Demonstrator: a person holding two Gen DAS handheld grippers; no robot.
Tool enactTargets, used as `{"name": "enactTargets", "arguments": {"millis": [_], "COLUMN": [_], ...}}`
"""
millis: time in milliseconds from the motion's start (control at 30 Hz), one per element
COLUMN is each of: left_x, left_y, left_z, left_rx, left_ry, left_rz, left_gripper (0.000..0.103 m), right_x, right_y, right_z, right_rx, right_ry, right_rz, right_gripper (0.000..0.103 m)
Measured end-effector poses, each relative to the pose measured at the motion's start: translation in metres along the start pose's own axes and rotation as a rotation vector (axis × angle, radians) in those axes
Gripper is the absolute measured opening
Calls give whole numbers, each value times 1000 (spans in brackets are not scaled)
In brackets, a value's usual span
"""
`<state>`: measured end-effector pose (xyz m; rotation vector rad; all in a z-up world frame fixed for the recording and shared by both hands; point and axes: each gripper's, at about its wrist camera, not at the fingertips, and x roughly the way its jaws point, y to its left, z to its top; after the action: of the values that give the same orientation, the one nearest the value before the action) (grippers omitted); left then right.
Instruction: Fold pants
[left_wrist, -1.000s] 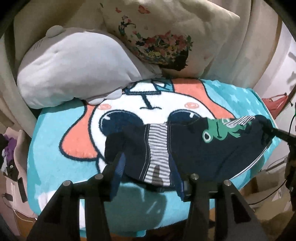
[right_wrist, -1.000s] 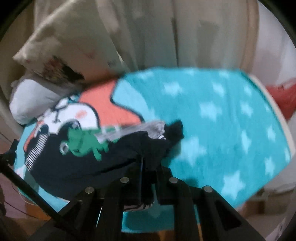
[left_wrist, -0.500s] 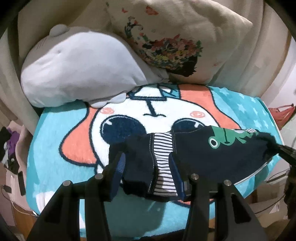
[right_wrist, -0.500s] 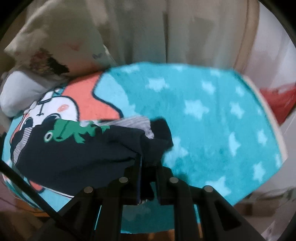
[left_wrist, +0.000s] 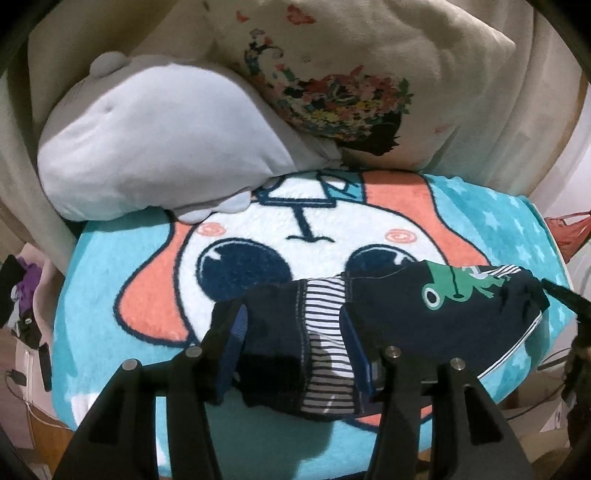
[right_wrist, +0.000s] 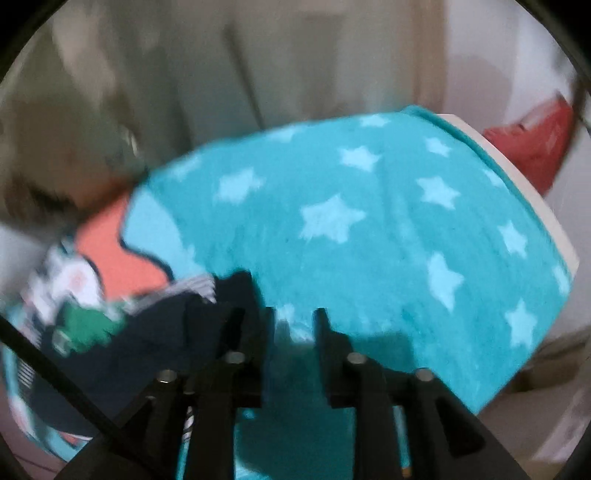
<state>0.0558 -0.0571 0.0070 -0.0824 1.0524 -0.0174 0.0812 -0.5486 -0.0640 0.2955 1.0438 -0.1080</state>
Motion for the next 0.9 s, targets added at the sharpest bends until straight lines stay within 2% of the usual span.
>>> {"name": "enactTargets", "arguments": {"millis": [33, 67, 167, 233, 267, 300, 333, 367, 400, 433, 467, 600, 667, 733, 833, 900], "left_x": [1, 3, 9, 12, 13, 14, 14, 15, 17, 18, 20, 35, 45, 45, 42, 37], "left_y": [2, 2, -2, -9, -13, -16, -19, -21, -23, -23, -22, -11, -2, 4, 4, -6], "left_z": [0, 2, 6, 9, 10, 10, 11, 11, 11, 11, 10, 8, 7, 5, 5, 9], "left_rx": [-6, -9, -8, 2, 8, 11, 16, 23, 28, 30, 27, -16, -49, -73, -76, -52], "left_ry": [6, 13, 25, 25, 23, 21, 18, 15, 13, 10, 7, 23, 44, 47, 45, 36], "left_rz": [0, -1, -14, -23, -28, -32, -34, -30, -21, -11, 0, 59, 93, 95, 105, 70], "left_gripper": [51, 51, 51, 51, 51, 51, 51, 51, 51, 51, 51, 51, 51, 51, 51, 51], "right_x": [-7, -13, -15, -4, 5, 16, 29, 38, 45, 49, 45, 23, 25, 29, 35, 28], "right_y": [-1, 2, 30, 58, 77, 91, 104, 111, 115, 117, 117, 118, 116, 104, 78, 58], "right_z": [1, 2, 12, 16, 14, 10, 1, -5, -9, -7, -2, 26, 35, 43, 52, 56], "right_rx": [6, -5, -126, -246, -329, -412, -517, -584, -627, -633, -619, -563, -572, -551, -474, -382], "right_ry": [-29, -51, -54, -9, 42, 86, 120, 140, 160, 185, 177, 88, 62, 58, 91, 79], "right_rz": [27, 51, 142, 209, 234, 231, 184, 147, 124, 127, 143, 160, 89, 25, -5, 18], "right_gripper": [54, 56, 56, 60, 65, 66, 66, 56, 11, 7, 7, 5, 3, 3, 3, 6]}}
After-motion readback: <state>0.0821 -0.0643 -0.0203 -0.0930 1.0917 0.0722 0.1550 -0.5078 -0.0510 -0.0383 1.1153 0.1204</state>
